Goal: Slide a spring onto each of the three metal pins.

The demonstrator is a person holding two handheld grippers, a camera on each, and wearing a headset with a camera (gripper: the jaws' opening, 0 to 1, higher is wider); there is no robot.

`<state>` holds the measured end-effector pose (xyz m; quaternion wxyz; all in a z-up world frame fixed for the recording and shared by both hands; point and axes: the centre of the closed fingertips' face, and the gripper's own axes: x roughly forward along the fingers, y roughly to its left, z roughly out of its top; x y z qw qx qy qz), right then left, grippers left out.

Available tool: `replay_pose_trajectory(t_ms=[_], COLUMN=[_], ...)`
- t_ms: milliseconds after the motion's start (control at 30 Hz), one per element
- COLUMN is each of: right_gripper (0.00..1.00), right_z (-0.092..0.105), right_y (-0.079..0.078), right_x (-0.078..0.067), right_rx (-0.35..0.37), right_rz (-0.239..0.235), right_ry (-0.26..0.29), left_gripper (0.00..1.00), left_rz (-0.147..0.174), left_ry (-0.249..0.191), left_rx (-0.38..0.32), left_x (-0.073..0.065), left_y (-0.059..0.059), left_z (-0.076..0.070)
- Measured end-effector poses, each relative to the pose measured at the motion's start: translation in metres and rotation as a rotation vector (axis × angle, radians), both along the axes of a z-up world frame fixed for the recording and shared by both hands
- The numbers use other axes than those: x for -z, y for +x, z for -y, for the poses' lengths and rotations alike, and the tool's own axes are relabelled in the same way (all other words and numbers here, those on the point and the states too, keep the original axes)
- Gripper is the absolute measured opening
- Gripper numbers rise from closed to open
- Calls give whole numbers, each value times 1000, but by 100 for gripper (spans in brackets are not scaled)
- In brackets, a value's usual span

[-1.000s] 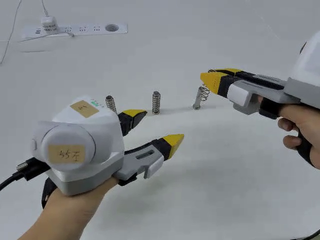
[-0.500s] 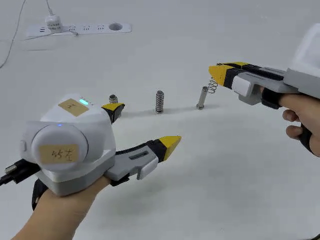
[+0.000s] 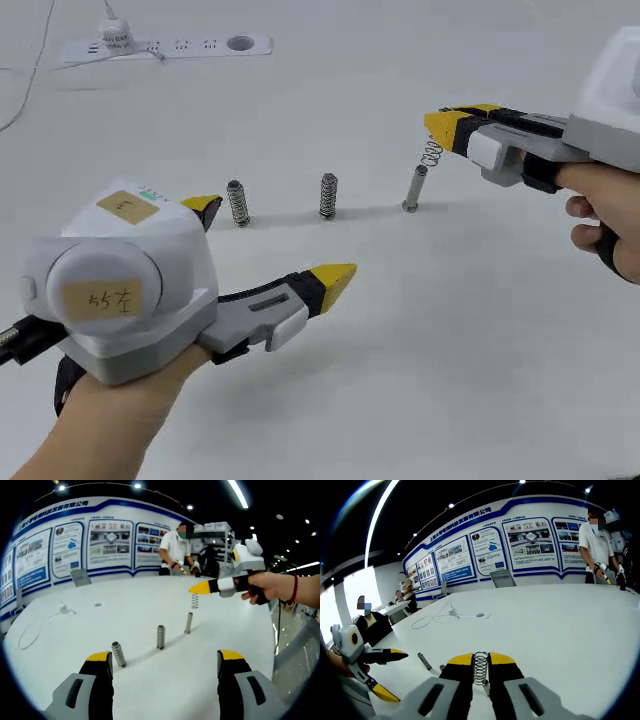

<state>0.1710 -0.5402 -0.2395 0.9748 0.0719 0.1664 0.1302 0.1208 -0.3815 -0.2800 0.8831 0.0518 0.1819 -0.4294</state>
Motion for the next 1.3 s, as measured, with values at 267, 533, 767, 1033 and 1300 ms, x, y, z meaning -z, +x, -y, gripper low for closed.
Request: replay_pose_trajectory(t_ms=[267, 533, 767, 1033, 1300], right_gripper=[12, 12, 12, 12, 12], right_z=[0, 0, -3, -4, -7], right_y=[7, 5, 1, 0, 0], right_x=[10, 17, 24, 27, 27], right_rx=[-7, -4, 0, 8, 6], right_rz=[-10, -19, -13, -2, 11], right_ry=[-27, -37, -48, -59, -86], left_gripper=[95, 100, 99, 98, 97], left_rz=[-12, -23, -25, -27, -27], left_ry=[0, 1, 6, 12, 13], left_rx=[-14, -29, -33, -30, -29], left_x=[3, 5, 7, 8, 9], left_y=[1, 3, 3, 2, 1], left_z=[-3, -6, -9, -8, -7])
